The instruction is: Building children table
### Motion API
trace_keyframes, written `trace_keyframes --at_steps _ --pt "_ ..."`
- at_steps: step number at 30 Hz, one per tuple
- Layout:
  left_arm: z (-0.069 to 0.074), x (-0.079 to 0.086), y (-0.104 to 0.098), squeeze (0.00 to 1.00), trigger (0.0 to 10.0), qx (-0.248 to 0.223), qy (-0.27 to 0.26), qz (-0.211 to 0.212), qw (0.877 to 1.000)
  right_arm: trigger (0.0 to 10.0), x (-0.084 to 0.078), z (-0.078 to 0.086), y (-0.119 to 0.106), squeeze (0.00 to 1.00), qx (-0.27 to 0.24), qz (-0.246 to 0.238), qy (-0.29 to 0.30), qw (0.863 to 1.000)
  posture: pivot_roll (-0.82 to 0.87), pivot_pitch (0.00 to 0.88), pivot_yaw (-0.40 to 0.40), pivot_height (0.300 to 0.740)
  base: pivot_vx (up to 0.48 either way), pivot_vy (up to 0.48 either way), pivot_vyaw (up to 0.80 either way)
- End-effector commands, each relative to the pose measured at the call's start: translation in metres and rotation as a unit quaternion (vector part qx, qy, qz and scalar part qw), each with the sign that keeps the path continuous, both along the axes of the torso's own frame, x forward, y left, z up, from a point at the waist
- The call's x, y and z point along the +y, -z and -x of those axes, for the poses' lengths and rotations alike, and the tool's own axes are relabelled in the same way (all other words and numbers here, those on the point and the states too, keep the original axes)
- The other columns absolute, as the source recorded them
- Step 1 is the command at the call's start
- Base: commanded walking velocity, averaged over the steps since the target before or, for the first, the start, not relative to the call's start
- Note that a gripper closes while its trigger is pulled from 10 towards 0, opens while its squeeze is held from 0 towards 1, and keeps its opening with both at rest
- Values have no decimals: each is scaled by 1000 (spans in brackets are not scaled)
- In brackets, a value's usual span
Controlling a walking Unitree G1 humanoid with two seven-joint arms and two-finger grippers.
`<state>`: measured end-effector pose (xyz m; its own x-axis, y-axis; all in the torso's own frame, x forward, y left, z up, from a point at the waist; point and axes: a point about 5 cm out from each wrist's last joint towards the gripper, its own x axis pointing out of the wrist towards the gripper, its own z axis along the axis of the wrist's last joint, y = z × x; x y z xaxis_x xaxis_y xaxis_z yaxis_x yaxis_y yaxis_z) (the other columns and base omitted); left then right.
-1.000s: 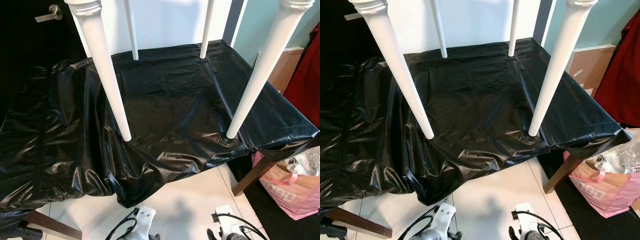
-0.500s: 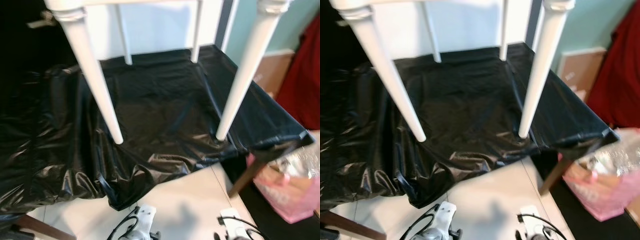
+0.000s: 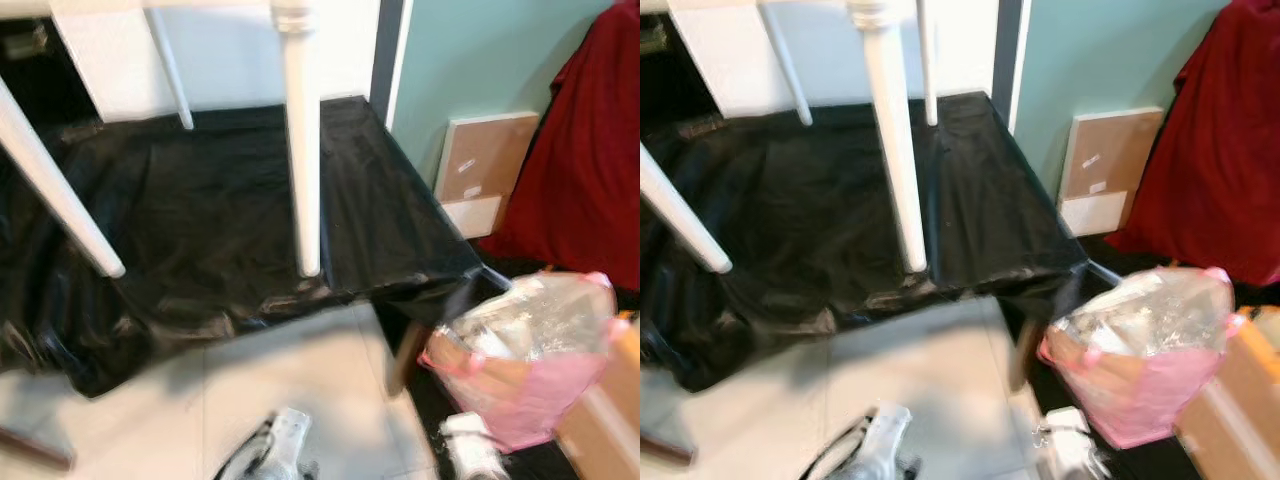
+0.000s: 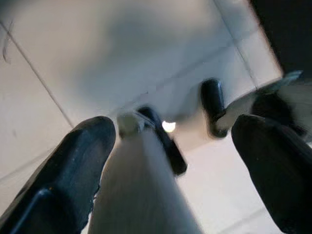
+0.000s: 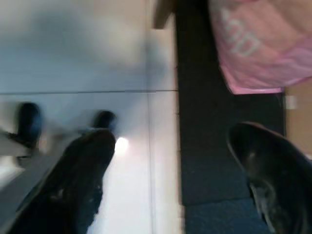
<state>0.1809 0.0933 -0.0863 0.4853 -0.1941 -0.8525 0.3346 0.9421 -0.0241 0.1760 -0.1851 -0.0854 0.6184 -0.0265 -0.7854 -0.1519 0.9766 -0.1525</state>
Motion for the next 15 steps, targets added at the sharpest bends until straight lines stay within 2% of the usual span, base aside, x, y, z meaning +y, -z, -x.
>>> trace_keyframes --at_steps 1,9,15 --pt "2 -3 0 0 10000 5 5 3 1000 10000 -6 6 2 0 12 7 6 1000 -33 10 2 740 0 0 0" --pt "2 -1 1 0 10000 7 5 9 1000 10000 -18 14 4 0 18 14 33 999 -41 6 -10 740 0 0 0" --pt "2 0 1 0 10000 9 -6 14 1000 10000 -20 16 5 0 24 17 29 999 -45 2 -11 740 0 0 -705"
